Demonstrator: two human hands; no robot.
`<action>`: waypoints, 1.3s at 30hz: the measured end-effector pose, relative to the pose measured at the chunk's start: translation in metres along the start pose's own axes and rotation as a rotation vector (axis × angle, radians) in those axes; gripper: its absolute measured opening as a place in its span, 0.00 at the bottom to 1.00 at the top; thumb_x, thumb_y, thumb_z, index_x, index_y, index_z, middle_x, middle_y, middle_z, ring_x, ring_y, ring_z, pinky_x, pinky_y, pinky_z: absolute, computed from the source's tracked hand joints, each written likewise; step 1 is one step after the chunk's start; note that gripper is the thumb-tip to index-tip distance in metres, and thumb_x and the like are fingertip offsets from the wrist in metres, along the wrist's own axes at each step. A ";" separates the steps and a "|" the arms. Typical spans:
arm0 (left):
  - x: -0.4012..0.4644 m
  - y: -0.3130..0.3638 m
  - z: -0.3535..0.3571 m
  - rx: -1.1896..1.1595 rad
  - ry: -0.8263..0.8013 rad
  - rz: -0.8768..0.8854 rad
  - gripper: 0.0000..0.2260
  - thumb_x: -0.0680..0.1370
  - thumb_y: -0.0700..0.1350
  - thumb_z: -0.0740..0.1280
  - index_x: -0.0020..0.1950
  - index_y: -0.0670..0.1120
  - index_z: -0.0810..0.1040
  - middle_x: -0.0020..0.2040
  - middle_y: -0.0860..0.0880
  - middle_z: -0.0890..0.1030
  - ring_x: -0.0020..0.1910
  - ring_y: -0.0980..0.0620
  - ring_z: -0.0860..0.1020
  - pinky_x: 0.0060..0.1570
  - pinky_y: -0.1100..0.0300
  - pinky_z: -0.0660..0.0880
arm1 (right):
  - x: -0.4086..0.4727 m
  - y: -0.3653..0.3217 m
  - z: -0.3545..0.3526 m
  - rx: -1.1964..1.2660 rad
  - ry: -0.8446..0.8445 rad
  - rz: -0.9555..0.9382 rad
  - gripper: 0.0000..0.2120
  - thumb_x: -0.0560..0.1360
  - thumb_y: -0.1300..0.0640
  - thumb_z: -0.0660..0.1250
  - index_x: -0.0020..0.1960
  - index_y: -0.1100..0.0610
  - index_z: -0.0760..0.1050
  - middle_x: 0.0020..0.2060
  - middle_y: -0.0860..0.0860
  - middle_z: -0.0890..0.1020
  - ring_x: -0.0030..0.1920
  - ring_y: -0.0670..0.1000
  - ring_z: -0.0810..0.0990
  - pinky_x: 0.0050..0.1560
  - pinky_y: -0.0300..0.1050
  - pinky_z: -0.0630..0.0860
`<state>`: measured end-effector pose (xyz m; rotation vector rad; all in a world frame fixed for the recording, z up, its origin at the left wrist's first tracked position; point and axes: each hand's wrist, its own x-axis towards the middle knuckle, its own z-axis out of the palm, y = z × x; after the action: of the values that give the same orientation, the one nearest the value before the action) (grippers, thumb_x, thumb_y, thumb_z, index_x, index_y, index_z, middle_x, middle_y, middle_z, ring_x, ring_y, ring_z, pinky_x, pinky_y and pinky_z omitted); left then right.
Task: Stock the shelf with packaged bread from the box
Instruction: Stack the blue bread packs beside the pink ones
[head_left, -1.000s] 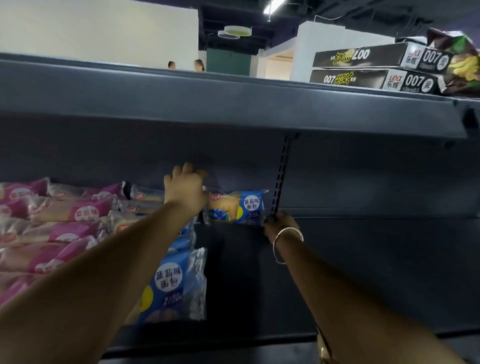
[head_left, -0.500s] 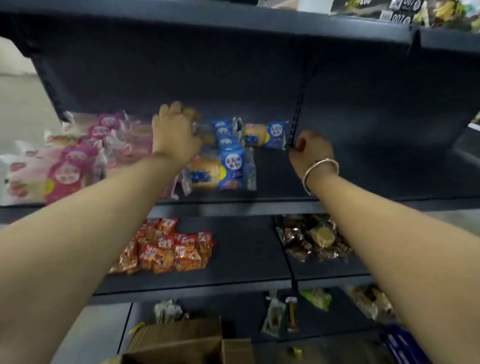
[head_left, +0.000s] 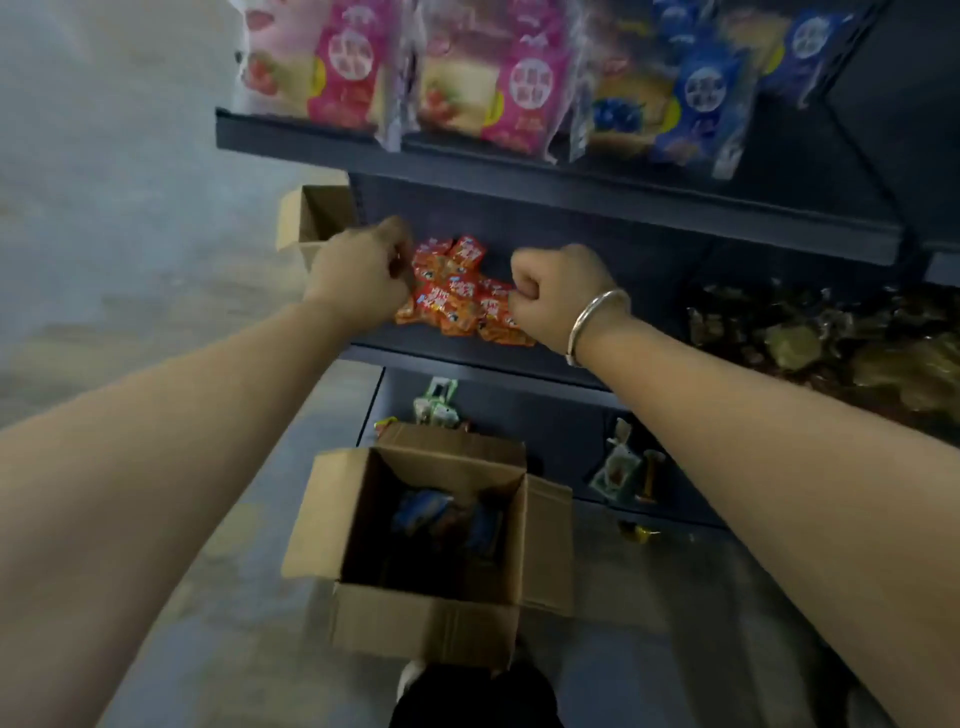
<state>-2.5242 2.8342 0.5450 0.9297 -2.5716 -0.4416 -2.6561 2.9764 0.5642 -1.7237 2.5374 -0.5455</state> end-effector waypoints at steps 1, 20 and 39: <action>-0.010 -0.015 0.016 0.016 -0.039 -0.045 0.10 0.72 0.38 0.63 0.52 0.39 0.76 0.50 0.34 0.80 0.50 0.34 0.77 0.48 0.46 0.75 | -0.003 -0.002 0.020 -0.009 -0.053 -0.068 0.20 0.70 0.61 0.62 0.27 0.53 0.54 0.26 0.54 0.67 0.33 0.57 0.68 0.33 0.45 0.61; -0.218 -0.218 0.427 -0.096 -0.458 -0.459 0.15 0.75 0.36 0.61 0.60 0.42 0.75 0.57 0.43 0.78 0.57 0.43 0.76 0.51 0.57 0.70 | -0.146 0.133 0.483 0.060 -0.684 0.077 0.17 0.78 0.56 0.56 0.33 0.48 0.55 0.29 0.46 0.66 0.39 0.53 0.71 0.34 0.43 0.65; -0.218 -0.304 0.683 0.467 -0.790 -0.313 0.34 0.78 0.56 0.58 0.76 0.52 0.42 0.75 0.44 0.50 0.72 0.42 0.54 0.66 0.45 0.63 | -0.165 0.222 0.716 0.252 -0.839 0.492 0.23 0.81 0.50 0.52 0.74 0.53 0.53 0.63 0.59 0.75 0.62 0.57 0.75 0.55 0.43 0.70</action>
<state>-2.5042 2.8673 -0.2331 1.5888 -3.3365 -0.3362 -2.6373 3.0046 -0.2023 -0.8951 2.0253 -0.0653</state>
